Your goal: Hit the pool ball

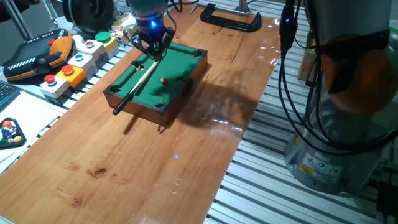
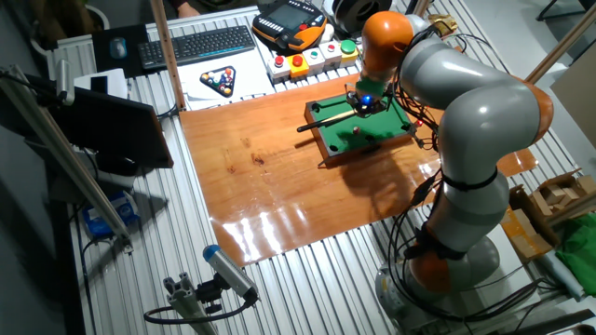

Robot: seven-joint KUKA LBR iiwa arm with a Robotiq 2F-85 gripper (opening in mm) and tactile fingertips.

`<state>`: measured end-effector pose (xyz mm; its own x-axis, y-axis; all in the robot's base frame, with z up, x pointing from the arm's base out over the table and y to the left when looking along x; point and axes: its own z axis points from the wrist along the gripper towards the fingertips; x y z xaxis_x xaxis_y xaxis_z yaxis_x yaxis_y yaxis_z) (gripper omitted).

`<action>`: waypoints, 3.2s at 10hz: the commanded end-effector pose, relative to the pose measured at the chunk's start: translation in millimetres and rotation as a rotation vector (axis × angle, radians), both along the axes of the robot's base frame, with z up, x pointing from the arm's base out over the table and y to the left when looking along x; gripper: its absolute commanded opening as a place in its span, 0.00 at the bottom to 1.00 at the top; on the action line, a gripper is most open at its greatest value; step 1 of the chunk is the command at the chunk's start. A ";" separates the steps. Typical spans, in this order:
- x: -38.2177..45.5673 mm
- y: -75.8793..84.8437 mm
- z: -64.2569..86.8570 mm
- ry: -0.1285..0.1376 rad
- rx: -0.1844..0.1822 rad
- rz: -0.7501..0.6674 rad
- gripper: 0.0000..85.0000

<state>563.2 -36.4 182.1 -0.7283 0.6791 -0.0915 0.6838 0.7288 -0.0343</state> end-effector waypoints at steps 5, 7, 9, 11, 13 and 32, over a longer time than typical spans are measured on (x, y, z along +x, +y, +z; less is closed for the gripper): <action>4.5 -5.4 -5.6 -0.016 0.001 -0.204 0.01; 6.5 -6.9 -11.1 -0.027 -0.006 -0.212 0.01; 6.8 -6.5 -11.0 -0.022 0.001 -0.205 0.01; 6.8 -6.5 -11.0 -0.021 0.020 -0.185 0.01; 6.8 -6.5 -11.0 -0.016 0.031 -0.204 0.01; 42.7 7.1 -23.7 -0.042 -0.007 -0.543 0.01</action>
